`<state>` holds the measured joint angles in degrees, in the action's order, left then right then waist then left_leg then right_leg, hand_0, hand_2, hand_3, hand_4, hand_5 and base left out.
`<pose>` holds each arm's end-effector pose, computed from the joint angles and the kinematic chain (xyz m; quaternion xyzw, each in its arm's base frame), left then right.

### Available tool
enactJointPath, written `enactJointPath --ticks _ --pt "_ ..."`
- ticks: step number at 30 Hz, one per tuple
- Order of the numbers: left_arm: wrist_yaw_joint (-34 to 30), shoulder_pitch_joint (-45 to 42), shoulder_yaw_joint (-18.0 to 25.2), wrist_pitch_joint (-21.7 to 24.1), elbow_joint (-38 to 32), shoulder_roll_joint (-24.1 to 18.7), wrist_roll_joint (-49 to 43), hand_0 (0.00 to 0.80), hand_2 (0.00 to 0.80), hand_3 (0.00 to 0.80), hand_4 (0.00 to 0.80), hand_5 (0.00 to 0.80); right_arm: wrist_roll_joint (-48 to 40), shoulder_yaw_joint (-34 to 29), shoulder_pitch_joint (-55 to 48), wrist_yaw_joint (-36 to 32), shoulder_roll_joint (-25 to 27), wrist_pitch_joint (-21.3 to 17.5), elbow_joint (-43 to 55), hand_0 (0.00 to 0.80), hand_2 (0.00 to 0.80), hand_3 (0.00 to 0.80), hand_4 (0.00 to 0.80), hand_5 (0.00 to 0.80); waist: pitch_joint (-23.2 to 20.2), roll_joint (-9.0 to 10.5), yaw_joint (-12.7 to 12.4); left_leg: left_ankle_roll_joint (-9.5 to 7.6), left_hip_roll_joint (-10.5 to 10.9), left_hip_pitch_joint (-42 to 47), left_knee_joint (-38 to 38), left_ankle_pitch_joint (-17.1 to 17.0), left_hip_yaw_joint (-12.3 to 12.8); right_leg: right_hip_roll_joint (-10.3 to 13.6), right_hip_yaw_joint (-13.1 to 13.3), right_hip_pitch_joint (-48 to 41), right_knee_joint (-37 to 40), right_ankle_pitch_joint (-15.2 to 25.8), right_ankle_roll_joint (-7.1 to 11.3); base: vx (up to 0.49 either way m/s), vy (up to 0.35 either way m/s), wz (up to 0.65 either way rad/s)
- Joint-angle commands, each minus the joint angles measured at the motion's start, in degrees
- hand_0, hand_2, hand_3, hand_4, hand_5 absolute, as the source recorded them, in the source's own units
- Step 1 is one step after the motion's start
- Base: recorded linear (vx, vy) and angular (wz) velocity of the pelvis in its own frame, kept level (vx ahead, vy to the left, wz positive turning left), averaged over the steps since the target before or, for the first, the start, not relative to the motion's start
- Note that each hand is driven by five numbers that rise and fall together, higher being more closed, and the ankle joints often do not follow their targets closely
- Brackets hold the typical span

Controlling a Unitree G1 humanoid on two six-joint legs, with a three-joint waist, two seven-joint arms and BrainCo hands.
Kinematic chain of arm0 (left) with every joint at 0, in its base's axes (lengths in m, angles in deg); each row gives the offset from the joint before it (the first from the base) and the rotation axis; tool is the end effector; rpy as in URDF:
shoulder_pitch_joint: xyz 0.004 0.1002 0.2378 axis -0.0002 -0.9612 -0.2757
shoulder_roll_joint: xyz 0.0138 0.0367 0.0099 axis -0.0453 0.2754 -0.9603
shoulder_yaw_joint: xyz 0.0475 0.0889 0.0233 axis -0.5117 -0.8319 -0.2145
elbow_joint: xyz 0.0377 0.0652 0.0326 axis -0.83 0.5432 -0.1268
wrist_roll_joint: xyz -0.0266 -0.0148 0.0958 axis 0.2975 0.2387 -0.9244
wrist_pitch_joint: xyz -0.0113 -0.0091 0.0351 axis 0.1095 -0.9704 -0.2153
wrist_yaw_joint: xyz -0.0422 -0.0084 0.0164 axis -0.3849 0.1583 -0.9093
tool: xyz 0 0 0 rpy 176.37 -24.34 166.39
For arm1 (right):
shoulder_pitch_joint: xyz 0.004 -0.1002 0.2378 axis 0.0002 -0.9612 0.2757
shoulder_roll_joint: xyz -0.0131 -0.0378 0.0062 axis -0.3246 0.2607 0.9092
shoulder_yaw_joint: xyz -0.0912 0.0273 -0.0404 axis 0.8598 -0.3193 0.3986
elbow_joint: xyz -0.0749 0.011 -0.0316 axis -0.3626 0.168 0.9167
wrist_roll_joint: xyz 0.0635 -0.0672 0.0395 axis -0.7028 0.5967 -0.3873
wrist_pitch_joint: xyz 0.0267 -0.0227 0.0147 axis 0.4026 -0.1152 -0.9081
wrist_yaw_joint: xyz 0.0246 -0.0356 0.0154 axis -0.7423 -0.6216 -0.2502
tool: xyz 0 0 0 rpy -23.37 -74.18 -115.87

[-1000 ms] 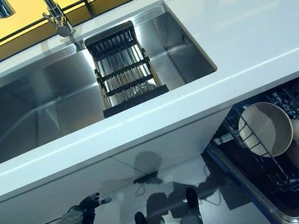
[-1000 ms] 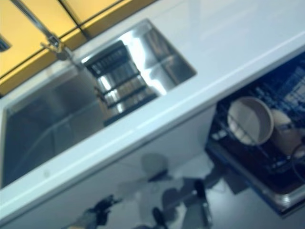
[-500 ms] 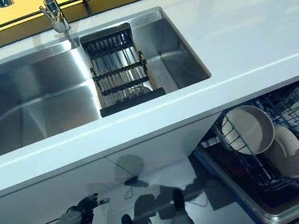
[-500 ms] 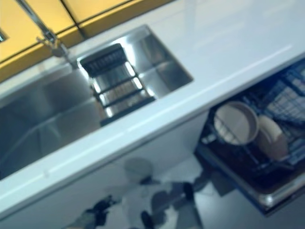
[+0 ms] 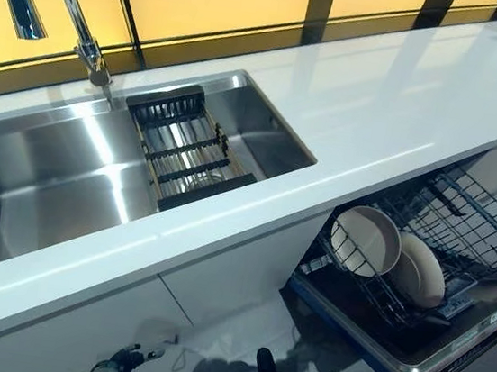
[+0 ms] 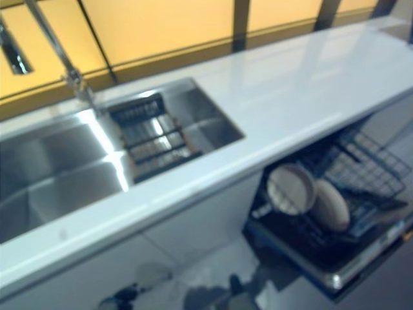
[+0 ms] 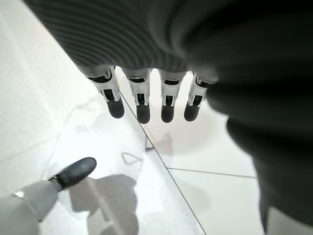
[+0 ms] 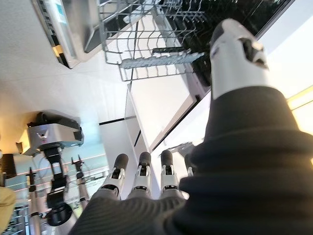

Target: Take plates into dishwasher

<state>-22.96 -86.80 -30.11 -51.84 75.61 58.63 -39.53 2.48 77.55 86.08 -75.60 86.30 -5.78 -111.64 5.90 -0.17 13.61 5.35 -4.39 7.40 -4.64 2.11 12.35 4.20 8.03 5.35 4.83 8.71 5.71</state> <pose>0.0841 0.2340 -0.1093 0.0754 0.5616 0.0628 0.8216 0.1800 -0.4415 0.2326 -0.4896 0.2238 -0.2554 0.8031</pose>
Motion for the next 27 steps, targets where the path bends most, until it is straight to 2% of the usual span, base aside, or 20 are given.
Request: enactJointPath --ticks 1,2,3,6,7,8,9,11,13,14,15,16,18,19,20,21,22,24,26,27 --pt "2.5 0.1 3.9 -0.5 2.7 -3.5 -0.3 0.0 0.0 0.0 0.0 0.0 -3.4 7.5 10.2 -0.8 -0.2 -1.9 -3.6 0.0 0.0 0.0 0.0 0.0 -0.7 6.08 -4.7 -6.51 7.1 -1.2 8.7 8.7 -12.2 -0.6 5.9 1.0 -6.4 -2.1 2.6 -0.115 0.152 -1.78" --pt "1.8 0.7 3.9 -1.1 2.5 -3.7 -1.1 0.0 0.0 0.0 0.0 0.0 -3.1 9.3 12.3 -1.2 -0.7 -0.2 -3.5 0.0 0.0 0.0 0.0 0.0 -0.3 6.17 -4.3 -7.02 7.4 -1.3 9.7 9.2 -10.8 -0.8 6.2 2.1 -7.5 -1.9 2.7 -0.148 0.16 -2.06" --pt "1.3 1.3 3.7 -1.8 2.5 -3.8 -2.2 0.0 0.0 0.0 0.0 0.0 -2.0 9.6 12.4 -1.0 -1.5 0.6 -3.3 0.0 0.0 0.0 0.0 0.0 0.1 6.44 -4.0 -7.42 8.3 -1.8 11.0 9.8 -10.8 -0.6 5.9 3.0 -7.6 -0.8 3.05 -0.128 0.147 -1.38" --pt "1.0 1.6 3.1 -2.1 2.5 -4.4 -2.7 0.0 0.0 0.0 0.0 0.0 -2.0 7.6 9.8 -0.7 -2.8 0.3 -3.6 0.0 0.0 0.0 0.0 0.0 0.6 7.33 -3.7 -7.81 9.4 -1.7 11.9 10.1 -10.4 1.0 4.5 4.0 -3.8 4.3 4.78 -0.139 0.092 -0.47" --pt "0.7 1.4 3.3 -2.3 1.9 -4.9 -3.2 0.0 0.0 0.0 0.0 0.0 -3.0 5.5 7.8 -0.9 -3.3 -0.1 -3.7 0.0 0.0 0.0 0.0 0.0 1.1 7.53 -3.8 -7.71 9.6 -1.3 11.3 10.0 -10.2 0.9 2.3 4.7 -1.7 6.1 5.38 -0.209 0.062 -0.31" --pt "1.2 1.3 3.3 -2.3 1.6 -5.1 -3.1 0.0 0.0 0.0 0.0 0.0 -3.5 3.7 6.1 -0.9 -4.1 -0.4 -3.5 0.0 0.0 0.0 0.0 0.0 1.5 7.58 -4.5 -7.59 9.2 -0.9 10.6 9.7 -9.6 1.0 -0.6 4.9 -1.9 6.0 5.52 -0.286 0.041 -0.37" --pt "1.9 1.0 3.6 -2.3 1.4 -5.4 -3.0 0.0 0.0 0.0 0.0 0.0 -3.4 2.6 4.9 -1.0 -5.0 -0.7 -3.4 0.0 0.0 0.0 0.0 0.0 1.8 7.52 -4.9 -7.72 8.7 -0.8 9.8 9.1 -8.7 1.1 -2.4 5.2 -2.7 5.7 5.48 -0.278 -0.002 -0.58" --pt "2.4 0.8 4.1 -2.9 1.4 -6.2 -3.5 0.0 0.0 0.0 0.0 0.0 -4.3 1.6 3.2 -1.3 -6.0 -0.1 -2.5 0.0 0.0 0.0 0.0 0.0 1.9 6.97 -5.4 -7.86 7.4 -0.9 8.2 7.5 -7.4 1.2 -2.8 4.8 -5.9 4.1 4.85 -0.291 -0.037 -0.81" --pt "2.9 0.9 4.3 -3.3 1.8 -6.9 -3.3 0.0 0.0 0.0 0.0 0.0 -3.9 0.9 1.7 -1.8 -7.2 0.0 -2.6 0.0 0.0 0.0 0.0 0.0 1.6 6.22 -6.1 -7.62 5.6 -1.8 7.7 6.0 -6.6 2.3 -3.6 3.6 -9.4 1.9 3.71 -0.283 -0.106 -0.69" --pt "3.3 1.3 4.9 -4.0 2.3 -7.6 -2.8 0.0 0.0 0.0 0.0 0.0 -4.3 0.7 0.6 -1.4 -8.7 0.3 -2.6 0.0 0.0 0.0 0.0 0.0 1.1 5.71 -6.9 -7.61 4.0 -3.0 7.9 5.4 -5.9 4.3 -4.6 1.6 -11.8 1.0 2.99 -0.236 -0.142 -0.38" --pt "3.4 1.4 5.0 -4.1 2.4 -7.7 -2.7 0.0 0.0 0.0 0.0 0.0 -4.4 0.7 0.5 -1.2 -9.1 0.4 -2.6 0.0 0.0 0.0 0.0 0.0 0.9 5.66 -7.2 -7.63 3.7 -3.3 8.0 5.3 -5.9 4.8 -4.6 0.9 -12.0 0.8 2.88 -0.304 -0.25 -0.38" --pt "3.7 1.7 5.4 -4.4 3.1 -8.1 -2.5 0.0 0.0 0.0 0.0 0.0 -4.9 1.2 0.8 -0.4 -10.8 1.0 -3.6 0.0 0.0 0.0 0.0 0.0 0.4 5.66 -8.5 -7.55 2.8 -4.5 8.9 5.4 -6.4 7.0 -4.9 -2.7 -11.6 0.6 2.85 -0.22 -0.244 -0.44" --pt "3.8 1.9 5.8 -4.4 3.9 -8.7 -2.5 0.0 0.0 0.0 0.0 0.0 -4.9 2.3 2.1 -0.2 -12.1 1.4 -6.0 0.0 0.0 0.0 0.0 0.0 -0.5 6.13 -10.2 -7.22 2.2 -6.0 9.8 5.4 -6.9 9.9 -6.1 -5.1 -10.4 2.1 3.55 -0.243 -0.322 -0.56" --pt "4.1 1.8 6.0 -3.8 4.3 -9.0 -2.3 0.0 0.0 0.0 0.0 0.0 -5.2 3.7 4.0 -0.1 -13.3 1.4 -8.5 0.0 0.0 0.0 0.0 0.0 -0.8 6.53 -11.6 -6.75 1.4 -6.5 10.5 5.7 -6.8 12.4 -7.7 -5.5 -10.1 4.1 4.39 -0.184 -0.294 -0.52" --pt "4.2 1.8 6.2 -3.6 4.3 -9.2 -2.1 0.0 0.0 0.0 0.0 0.0 -5.3 4.2 4.7 0.0 -13.6 1.3 -9.4 0.0 0.0 0.0 0.0 0.0 -0.7 6.56 -11.9 -6.57 0.9 -6.5 10.8 5.8 -6.7 13.2 -8.2 -5.4 -10.1 4.6 4.63 -0.218 -0.403 -0.67" --pt "4.4 2.2 6.6 -3.3 4.1 -9.7 -1.6 0.0 0.0 0.0 0.0 0.0 -5.8 5.4 6.8 -0.1 -14.6 1.2 -12.3 0.0 0.0 0.0 0.0 0.0 -0.4 6.72 -12.9 -6.12 -0.8 -6.9 12.1 6.4 -6.4 15.2 -9.3 -4.9 -10.4 5.8 5.38 -0.193 -0.44 -0.5" --pt "4.1 3.1 6.6 -3.6 3.6 -10.1 -1.5 0.0 0.0 0.0 0.0 0.0 -6.4 5.3 7.2 0.7 -15.6 1.7 -14.8 0.0 0.0 0.0 0.0 0.0 0.1 6.81 -13.1 -5.75 -2.6 -7.8 13.9 6.8 -6.8 15.8 -8.5 -4.4 -11.0 5.4 5.6 -0.211 -0.546 -0.33" --pt "4.2 5.1 5.8 -3.7 3.3 -11.0 -1.4 0.0 0.0 0.0 0.0 0.0 -8.7 5.2 6.9 1.5 -17.4 2.4 -16.7 0.0 0.0 0.0 0.0 0.0 1.0 7.27 -12.9 -5.02 -5.1 -9.8 17.1 7.4 -8.2 14.1 -6.4 -3.1 -12.7 2.9 5.4 -0.146 -0.451 0.15" --pt "4.7 6.8 6.0 -4.0 3.1 -11.5 -1.2 0.0 0.0 0.0 0.0 0.0 -12.2 4.4 5.6 2.0 -19.3 4.2 -17.3 0.0 0.0 0.0 0.0 0.0 1.7 7.88 -13.6 -3.82 -7.5 -12.5 20.0 7.0 -8.8 12.8 -8.5 -4.0 -12.7 -2.4 5.49 -0.146 -0.396 0.38" --pt "4.9 7.1 6.1 -3.9 3.0 -11.6 -0.8 0.0 0.0 0.0 0.0 0.0 -12.8 4.2 5.2 2.0 -19.7 4.6 -17.3 0.0 0.0 0.0 0.0 0.0 1.8 7.98 -13.6 -3.46 -8.1 -13.2 20.6 6.7 -9.1 12.3 -8.9 -4.4 -12.5 -3.6 5.5 -0.166 -0.426 0.27"
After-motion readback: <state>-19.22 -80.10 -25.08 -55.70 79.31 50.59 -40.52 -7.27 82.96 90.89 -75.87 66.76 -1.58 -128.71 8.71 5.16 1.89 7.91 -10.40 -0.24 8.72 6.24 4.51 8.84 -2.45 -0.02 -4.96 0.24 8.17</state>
